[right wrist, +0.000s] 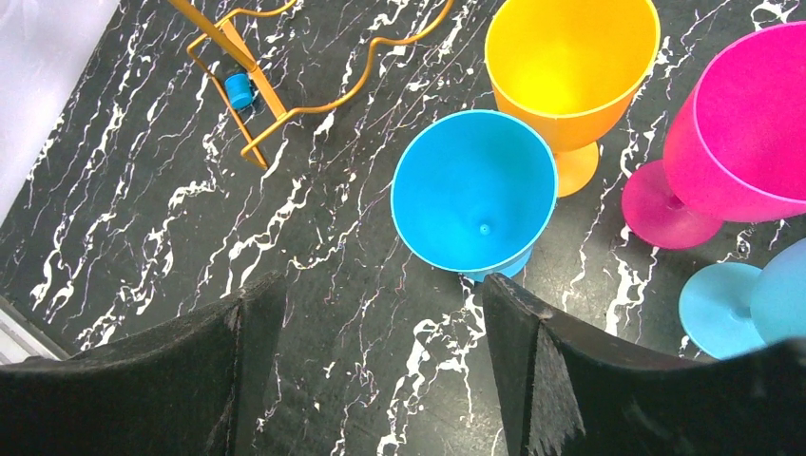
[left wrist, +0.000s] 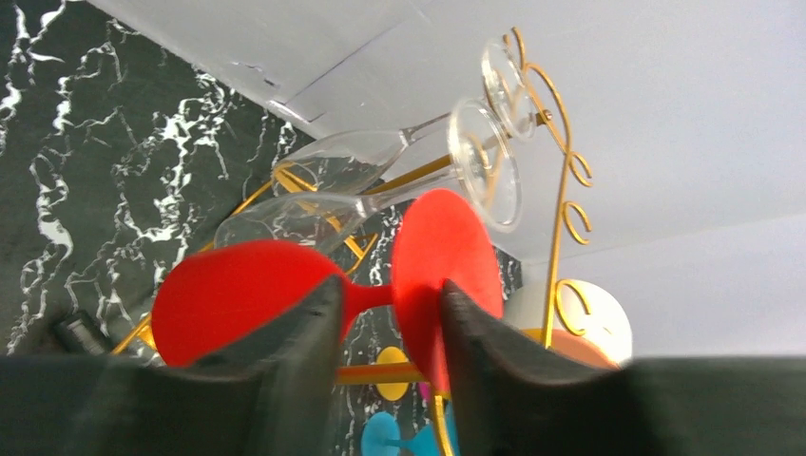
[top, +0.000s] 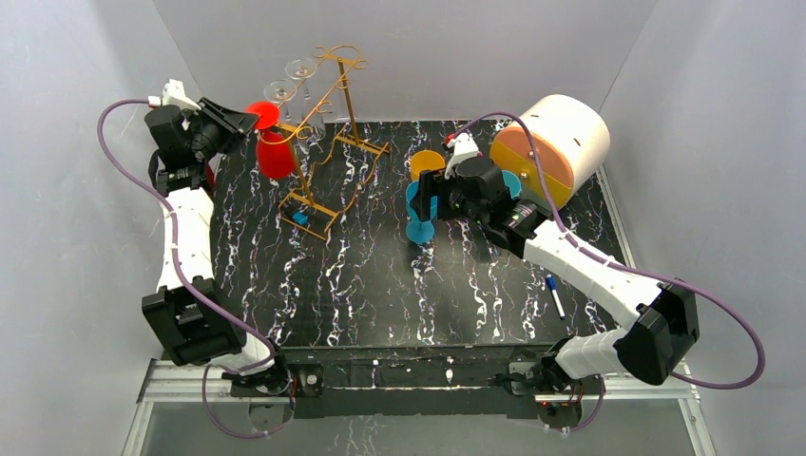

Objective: Take the wine glass off the wine glass rack
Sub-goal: Adjust the wine rack at the center of the board.

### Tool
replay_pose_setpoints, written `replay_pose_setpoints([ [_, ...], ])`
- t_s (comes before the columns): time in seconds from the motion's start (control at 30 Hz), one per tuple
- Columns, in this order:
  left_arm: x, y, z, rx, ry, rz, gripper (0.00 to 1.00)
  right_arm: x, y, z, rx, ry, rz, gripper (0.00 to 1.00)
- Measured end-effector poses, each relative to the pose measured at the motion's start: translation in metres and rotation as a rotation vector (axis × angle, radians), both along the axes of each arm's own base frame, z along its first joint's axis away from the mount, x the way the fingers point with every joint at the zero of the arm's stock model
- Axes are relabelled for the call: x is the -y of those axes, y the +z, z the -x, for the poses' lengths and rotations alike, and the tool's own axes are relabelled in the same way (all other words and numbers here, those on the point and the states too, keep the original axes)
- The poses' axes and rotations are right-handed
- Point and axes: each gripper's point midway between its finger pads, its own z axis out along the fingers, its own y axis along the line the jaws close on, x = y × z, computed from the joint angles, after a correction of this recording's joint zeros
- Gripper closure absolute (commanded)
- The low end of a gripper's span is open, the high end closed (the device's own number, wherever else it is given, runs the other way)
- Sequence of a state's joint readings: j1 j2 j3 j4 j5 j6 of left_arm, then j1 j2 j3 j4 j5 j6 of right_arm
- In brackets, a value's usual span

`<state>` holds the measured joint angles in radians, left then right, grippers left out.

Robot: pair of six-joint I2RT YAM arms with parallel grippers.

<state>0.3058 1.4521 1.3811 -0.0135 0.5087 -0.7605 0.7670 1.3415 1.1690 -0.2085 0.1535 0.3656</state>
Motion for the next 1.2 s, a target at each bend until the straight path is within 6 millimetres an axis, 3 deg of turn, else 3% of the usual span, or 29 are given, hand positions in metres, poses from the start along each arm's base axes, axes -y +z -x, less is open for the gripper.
replay_pose_setpoints([
  [0.2,0.003,0.007,0.001,0.021,-0.014,0.01,0.99,-0.001,0.0,0.0,-0.003,0.002,-0.006,0.17],
  [0.77,0.015,0.006,0.022,-0.008,0.022,0.203,1.0,0.003,0.0,-0.003,-0.008,-0.013,-0.013,0.16],
  [1.2,0.07,0.009,0.035,-0.035,-0.009,0.35,1.0,0.006,0.0,-0.006,-0.009,-0.025,-0.012,0.15],
])
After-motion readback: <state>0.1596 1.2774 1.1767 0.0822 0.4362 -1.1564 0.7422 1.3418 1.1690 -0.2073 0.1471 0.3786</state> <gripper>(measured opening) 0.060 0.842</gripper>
